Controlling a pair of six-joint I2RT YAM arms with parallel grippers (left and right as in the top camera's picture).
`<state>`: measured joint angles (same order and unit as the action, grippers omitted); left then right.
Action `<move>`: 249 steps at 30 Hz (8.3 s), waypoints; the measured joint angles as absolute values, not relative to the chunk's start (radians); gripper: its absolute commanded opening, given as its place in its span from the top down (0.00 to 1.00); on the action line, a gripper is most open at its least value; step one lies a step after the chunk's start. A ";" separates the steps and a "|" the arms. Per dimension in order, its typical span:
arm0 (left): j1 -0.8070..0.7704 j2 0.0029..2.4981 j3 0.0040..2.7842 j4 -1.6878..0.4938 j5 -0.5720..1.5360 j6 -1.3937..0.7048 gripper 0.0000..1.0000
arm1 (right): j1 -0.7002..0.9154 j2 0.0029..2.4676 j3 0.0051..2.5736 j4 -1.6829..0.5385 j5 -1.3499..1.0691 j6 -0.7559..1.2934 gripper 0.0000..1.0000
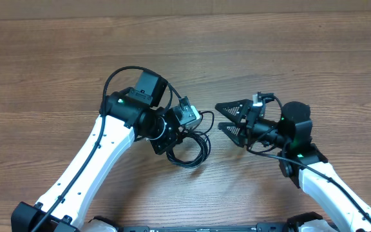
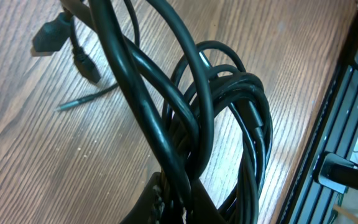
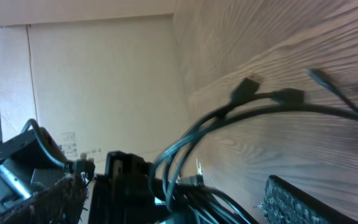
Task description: Untangle cables
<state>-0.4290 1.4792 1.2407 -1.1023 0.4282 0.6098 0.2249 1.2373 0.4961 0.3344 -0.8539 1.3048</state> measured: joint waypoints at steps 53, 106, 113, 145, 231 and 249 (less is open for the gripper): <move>-0.468 1.479 1.241 -0.893 0.163 -0.087 0.69 | 0.453 1.273 0.506 0.291 -0.550 0.941 0.96; -0.510 1.479 0.722 -0.179 0.221 -0.647 0.96 | 0.399 1.278 0.504 0.447 -0.494 1.516 0.96; -0.443 1.452 0.723 -0.277 0.234 -0.572 0.96 | 0.400 1.278 0.504 0.274 -0.498 1.329 0.96; -0.299 1.236 1.131 -1.011 0.245 0.031 0.96 | 0.410 1.138 0.504 0.190 -0.889 0.249 0.06; -0.655 1.262 1.183 -0.971 0.083 0.034 0.96 | 0.554 1.228 0.496 0.372 -0.678 0.895 0.96; -0.655 1.341 1.190 -0.818 0.282 0.093 0.96 | 0.530 1.234 0.482 0.421 -0.498 0.991 0.85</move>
